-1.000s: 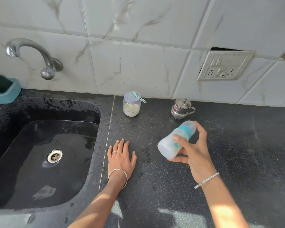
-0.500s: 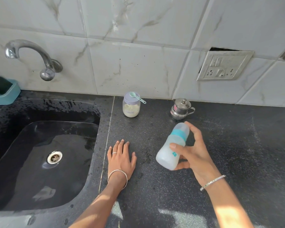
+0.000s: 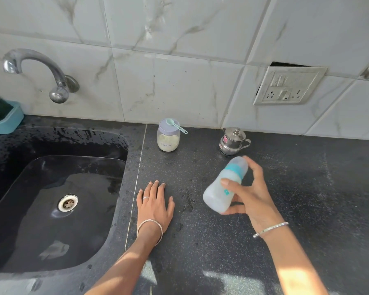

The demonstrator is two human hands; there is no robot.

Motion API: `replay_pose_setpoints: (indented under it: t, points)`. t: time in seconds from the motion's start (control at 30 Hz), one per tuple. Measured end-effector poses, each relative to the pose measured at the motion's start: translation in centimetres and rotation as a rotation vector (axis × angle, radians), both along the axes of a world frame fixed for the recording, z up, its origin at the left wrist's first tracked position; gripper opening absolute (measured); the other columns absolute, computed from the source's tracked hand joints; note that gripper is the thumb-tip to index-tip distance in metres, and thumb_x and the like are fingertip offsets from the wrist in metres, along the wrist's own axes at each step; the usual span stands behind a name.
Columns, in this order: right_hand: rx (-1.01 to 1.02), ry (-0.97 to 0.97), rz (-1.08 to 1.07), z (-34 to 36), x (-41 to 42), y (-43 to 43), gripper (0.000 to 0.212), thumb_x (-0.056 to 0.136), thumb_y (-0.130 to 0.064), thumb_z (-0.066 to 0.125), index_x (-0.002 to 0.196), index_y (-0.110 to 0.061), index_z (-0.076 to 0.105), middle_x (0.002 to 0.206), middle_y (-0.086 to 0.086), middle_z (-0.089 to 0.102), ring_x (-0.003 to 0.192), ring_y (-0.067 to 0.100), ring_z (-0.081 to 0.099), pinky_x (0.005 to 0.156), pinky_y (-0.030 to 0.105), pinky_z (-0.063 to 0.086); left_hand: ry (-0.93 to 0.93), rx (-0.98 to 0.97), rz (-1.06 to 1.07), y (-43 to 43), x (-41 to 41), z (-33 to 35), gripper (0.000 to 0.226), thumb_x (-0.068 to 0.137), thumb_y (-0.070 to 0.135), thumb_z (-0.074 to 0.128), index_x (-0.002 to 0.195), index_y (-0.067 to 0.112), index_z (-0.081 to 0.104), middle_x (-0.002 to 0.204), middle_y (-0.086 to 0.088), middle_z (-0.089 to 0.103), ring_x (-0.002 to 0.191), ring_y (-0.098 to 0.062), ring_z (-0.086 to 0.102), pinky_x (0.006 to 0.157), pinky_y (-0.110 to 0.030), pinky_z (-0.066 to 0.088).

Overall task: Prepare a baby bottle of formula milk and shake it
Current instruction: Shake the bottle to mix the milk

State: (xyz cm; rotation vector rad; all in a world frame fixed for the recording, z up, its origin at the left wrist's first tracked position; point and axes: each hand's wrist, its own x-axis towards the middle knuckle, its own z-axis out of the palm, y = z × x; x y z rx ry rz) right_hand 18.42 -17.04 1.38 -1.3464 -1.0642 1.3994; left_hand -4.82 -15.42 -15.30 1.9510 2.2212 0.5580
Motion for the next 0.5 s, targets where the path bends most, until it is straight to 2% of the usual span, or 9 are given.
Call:
replay_pose_setpoints:
  t: [0.1, 0.2, 0.27, 0.37, 0.5]
  points:
    - [-0.020, -0.020, 0.043, 0.3, 0.1, 0.0, 0.089, 0.060, -0.034, 0.099, 0.129, -0.063, 0.050, 0.104, 0.010, 0.079, 0.082, 0.033, 0.080, 0.056, 0.047, 0.063, 0.001, 0.015, 0.000, 0.0, 0.0, -0.1, 0.056, 0.094, 0.049, 0.038, 0.137, 0.017, 0.057, 0.149, -0.006, 0.053, 0.144, -0.026, 0.041, 0.121, -0.049, 0.022]
    - [0.008, 0.028, -0.080, 0.1, 0.1, 0.3, 0.083, 0.074, -0.025, 0.093, 0.132, -0.060, 0.046, 0.111, 0.009, 0.073, 0.084, 0.031, 0.081, 0.057, 0.046, 0.064, 0.006, 0.006, 0.000, 0.0, 0.0, -0.1, 0.057, 0.094, 0.049, 0.038, 0.138, 0.017, 0.056, 0.149, -0.006, 0.052, 0.144, -0.026, 0.041, 0.121, -0.049, 0.022]
    - [0.004, 0.017, -0.056, -0.1, -0.2, 0.3, 0.080, 0.081, -0.017, 0.089, 0.133, -0.059, 0.044, 0.110, 0.008, 0.074, 0.083, 0.031, 0.081, 0.057, 0.046, 0.064, 0.012, 0.002, -0.002, 0.0, -0.1, -0.1, 0.057, 0.095, 0.050, 0.037, 0.138, 0.018, 0.056, 0.150, -0.006, 0.052, 0.145, -0.026, 0.040, 0.121, -0.049, 0.022]
    - [-0.043, -0.012, 0.060, -0.4, -0.9, -0.1, 0.085, 0.070, -0.022, 0.096, 0.129, -0.061, 0.049, 0.100, 0.009, 0.080, 0.078, 0.031, 0.080, 0.055, 0.045, 0.062, 0.009, 0.002, -0.001, -0.1, -0.1, -0.1, 0.057, 0.095, 0.049, 0.037, 0.138, 0.018, 0.056, 0.149, -0.006, 0.052, 0.145, -0.026, 0.040, 0.121, -0.049, 0.020]
    - [-0.010, 0.051, -0.084, -0.5, -0.9, 0.1, 0.080, 0.082, -0.015, 0.087, 0.135, -0.058, 0.044, 0.112, 0.008, 0.073, 0.082, 0.029, 0.080, 0.057, 0.046, 0.064, 0.007, -0.011, -0.003, -0.1, -0.1, 0.1, 0.056, 0.096, 0.049, 0.038, 0.139, 0.018, 0.054, 0.151, -0.006, 0.050, 0.146, -0.026, 0.039, 0.122, -0.049, 0.020]
